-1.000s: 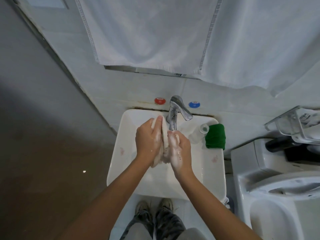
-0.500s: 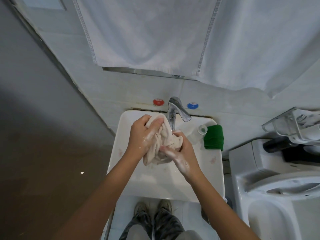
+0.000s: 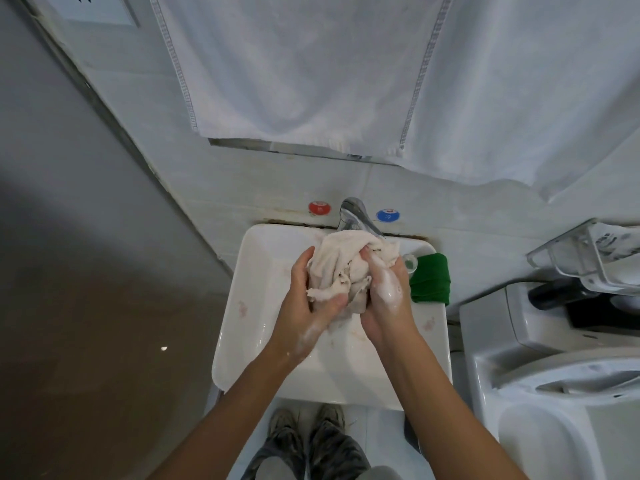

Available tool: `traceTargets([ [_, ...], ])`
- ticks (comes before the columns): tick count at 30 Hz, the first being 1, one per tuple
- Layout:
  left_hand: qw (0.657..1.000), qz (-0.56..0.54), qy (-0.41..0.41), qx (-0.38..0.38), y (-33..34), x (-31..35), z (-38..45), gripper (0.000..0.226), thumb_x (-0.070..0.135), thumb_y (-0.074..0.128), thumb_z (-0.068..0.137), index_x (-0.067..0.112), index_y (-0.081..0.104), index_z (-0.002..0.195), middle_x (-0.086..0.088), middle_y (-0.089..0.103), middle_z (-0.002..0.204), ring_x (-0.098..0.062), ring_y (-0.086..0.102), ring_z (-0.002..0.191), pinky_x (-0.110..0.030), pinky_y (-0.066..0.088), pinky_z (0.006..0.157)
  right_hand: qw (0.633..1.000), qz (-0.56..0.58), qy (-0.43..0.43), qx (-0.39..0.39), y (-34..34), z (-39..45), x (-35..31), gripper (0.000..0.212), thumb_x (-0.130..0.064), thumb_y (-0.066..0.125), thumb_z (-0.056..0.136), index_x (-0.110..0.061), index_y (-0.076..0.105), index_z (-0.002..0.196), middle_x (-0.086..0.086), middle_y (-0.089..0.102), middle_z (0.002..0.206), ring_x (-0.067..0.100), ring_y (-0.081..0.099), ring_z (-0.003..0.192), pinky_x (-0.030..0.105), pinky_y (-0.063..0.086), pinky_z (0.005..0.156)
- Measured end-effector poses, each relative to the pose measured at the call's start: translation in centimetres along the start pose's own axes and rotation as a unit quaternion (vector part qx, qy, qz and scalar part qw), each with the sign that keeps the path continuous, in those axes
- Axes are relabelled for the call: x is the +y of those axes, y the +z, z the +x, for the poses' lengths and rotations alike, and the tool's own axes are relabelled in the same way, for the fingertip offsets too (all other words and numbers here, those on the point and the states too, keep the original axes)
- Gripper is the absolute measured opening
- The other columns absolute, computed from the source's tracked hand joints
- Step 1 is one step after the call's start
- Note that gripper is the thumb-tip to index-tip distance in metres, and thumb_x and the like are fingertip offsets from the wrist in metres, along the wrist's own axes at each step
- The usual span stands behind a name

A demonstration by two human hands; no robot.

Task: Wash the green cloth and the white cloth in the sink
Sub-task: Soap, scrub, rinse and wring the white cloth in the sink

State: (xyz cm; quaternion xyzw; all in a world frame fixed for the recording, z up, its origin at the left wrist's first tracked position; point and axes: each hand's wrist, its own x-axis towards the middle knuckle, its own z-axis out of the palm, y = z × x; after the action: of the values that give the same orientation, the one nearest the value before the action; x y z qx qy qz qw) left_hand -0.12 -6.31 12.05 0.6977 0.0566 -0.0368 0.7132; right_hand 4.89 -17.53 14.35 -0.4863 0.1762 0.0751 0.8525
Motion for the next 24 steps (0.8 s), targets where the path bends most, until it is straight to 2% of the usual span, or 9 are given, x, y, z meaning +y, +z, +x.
traceTargets([
  [3, 1.0, 0.004, -0.011, -0.005, 0.7, 0.0, 0.0, 0.085, 0.007, 0.076, 0.077, 0.022, 0.025, 0.144, 0.024, 0.049, 0.128, 0.01, 0.05, 0.116, -0.01, 0.045, 0.085, 1.0, 0.006, -0.004, 0.03, 0.6, 0.1, 0.2, 0.023, -0.012, 0.052, 0.097, -0.003, 0.06, 0.118, 0.017, 0.07, 0.108, 0.029, 0.069, 0.1, 0.043, 0.056, 0.087],
  [7, 0.999, -0.027, -0.013, 0.026, 0.1, 0.4, 0.4, 0.076, -0.01, 0.063, 0.081, 0.023, 0.026, 0.139, 0.009, 0.048, 0.128, 0.007, 0.054, 0.111, -0.01, 0.046, 0.083, 0.986, -0.111, -0.073, 0.096, -0.3, 1.4, 0.3, 0.008, -0.016, 0.056, 0.096, -0.013, 0.062, 0.1, 0.006, 0.07, 0.099, 0.023, 0.068, 0.097, 0.047, 0.053, 0.093],
  [11, 0.996, 0.009, 0.055, 0.074, -1.6, 1.4, 0.6, 0.061, -0.01, 0.052, 0.089, 0.031, 0.033, 0.129, 0.017, 0.049, 0.12, 0.014, 0.054, 0.106, -0.006, 0.043, 0.083, 0.96, -0.227, -0.139, 0.085, -1.6, 1.9, -0.1, 0.009, -0.014, 0.055, 0.096, -0.021, 0.061, 0.092, -0.007, 0.066, 0.089, 0.002, 0.063, 0.086, 0.029, 0.051, 0.087],
  [12, 0.994, 0.016, 0.069, 0.081, -1.9, 1.5, 0.9, 0.056, -0.007, 0.052, 0.09, 0.03, 0.035, 0.128, 0.021, 0.05, 0.119, 0.015, 0.053, 0.106, -0.005, 0.042, 0.084, 0.96, -0.233, -0.139, 0.074, -1.7, 1.9, -0.1, 0.008, -0.015, 0.056, 0.096, -0.018, 0.061, 0.093, -0.006, 0.066, 0.088, 0.002, 0.064, 0.085, 0.027, 0.051, 0.084],
  [15, 0.987, 0.062, 0.105, 0.107, -2.3, 1.7, 1.9, 0.036, 0.011, 0.048, 0.09, 0.026, 0.045, 0.123, 0.035, 0.057, 0.111, 0.01, 0.054, 0.107, -0.008, 0.04, 0.088, 0.972, -0.209, -0.108, 0.022, -1.7, 1.8, 0.1, 0.007, -0.016, 0.06, 0.091, -0.012, 0.063, 0.095, 0.003, 0.069, 0.09, 0.017, 0.066, 0.089, 0.037, 0.054, 0.083],
  [17, 0.983, 0.09, 0.113, 0.115, -2.3, 2.0, 2.5, 0.03, 0.015, 0.045, 0.085, 0.022, 0.053, 0.113, 0.03, 0.061, 0.104, 0.006, 0.056, 0.103, -0.012, 0.042, 0.087, 0.979, -0.183, -0.08, -0.027, -1.0, 1.5, 0.5, 0.01, -0.014, 0.06, 0.086, -0.008, 0.061, 0.094, 0.008, 0.066, 0.088, 0.02, 0.064, 0.084, 0.035, 0.053, 0.076],
  [19, 0.982, 0.135, 0.098, 0.087, -1.6, 2.6, 2.6, 0.027, 0.027, 0.05, 0.083, 0.024, 0.055, 0.11, 0.018, 0.063, 0.103, -0.003, 0.06, 0.099, -0.026, 0.049, 0.087, 0.982, -0.165, -0.069, -0.056, 0.2, 0.9, 0.9, 0.012, -0.016, 0.056, 0.083, -0.006, 0.057, 0.089, 0.008, 0.057, 0.079, 0.015, 0.058, 0.074, 0.03, 0.048, 0.065],
  [21, 0.974, 0.215, 0.043, 0.054, -0.4, 3.3, 2.6, 0.039, 0.05, 0.051, 0.079, 0.034, 0.048, 0.114, 0.014, 0.059, 0.109, -0.008, 0.06, 0.095, -0.032, 0.05, 0.083, 0.989, -0.132, -0.063, -0.032, 1.2, 0.8, 1.3, 0.027, -0.024, 0.049, 0.079, 0.0, 0.055, 0.091, 0.009, 0.053, 0.077, 0.011, 0.055, 0.067, 0.026, 0.045, 0.058],
  [24, 0.963, 0.259, 0.009, 0.076, 1.4, 3.7, 2.8, 0.053, 0.066, 0.041, 0.077, 0.032, 0.046, 0.117, 0.011, 0.052, 0.111, -0.008, 0.055, 0.097, -0.027, 0.046, 0.082, 0.997, -0.057, -0.04, 0.02, 2.2, 1.1, 1.5, 0.034, -0.036, 0.049, 0.083, -0.004, 0.056, 0.092, 0.013, 0.053, 0.08, 0.019, 0.056, 0.075, 0.032, 0.048, 0.065],
])
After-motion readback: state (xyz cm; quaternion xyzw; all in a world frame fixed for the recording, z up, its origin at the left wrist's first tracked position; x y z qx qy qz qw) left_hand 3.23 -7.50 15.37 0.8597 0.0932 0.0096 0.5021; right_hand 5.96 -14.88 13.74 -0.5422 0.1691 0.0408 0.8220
